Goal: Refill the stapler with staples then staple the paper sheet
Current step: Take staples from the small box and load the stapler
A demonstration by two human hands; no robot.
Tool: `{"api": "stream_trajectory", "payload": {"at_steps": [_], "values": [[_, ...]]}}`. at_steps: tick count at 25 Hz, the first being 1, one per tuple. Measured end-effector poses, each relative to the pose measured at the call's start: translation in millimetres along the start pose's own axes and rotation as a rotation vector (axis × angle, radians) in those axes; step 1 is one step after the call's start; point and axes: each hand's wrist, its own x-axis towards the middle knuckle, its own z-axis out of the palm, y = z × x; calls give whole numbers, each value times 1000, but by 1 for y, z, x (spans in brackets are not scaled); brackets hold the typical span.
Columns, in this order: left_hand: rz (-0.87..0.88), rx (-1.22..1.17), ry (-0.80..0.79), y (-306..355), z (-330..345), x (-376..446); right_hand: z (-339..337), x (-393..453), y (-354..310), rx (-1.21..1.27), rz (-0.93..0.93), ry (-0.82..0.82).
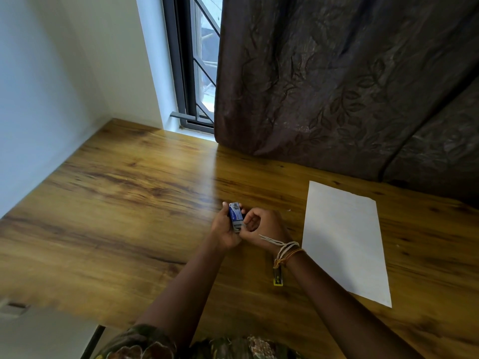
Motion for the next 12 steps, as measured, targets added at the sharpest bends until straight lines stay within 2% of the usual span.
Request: {"api": "stream_trajectory", "payload": {"at_steps": [6, 9, 12], "values": [[-1, -105, 17, 3, -3, 5, 2, -4, 2, 203, 140, 90], [5, -99, 15, 4, -4, 4, 1, -7, -5, 399, 241, 53], [24, -143, 24, 7, -3, 3, -1, -3, -11, 631, 421, -36]]}}
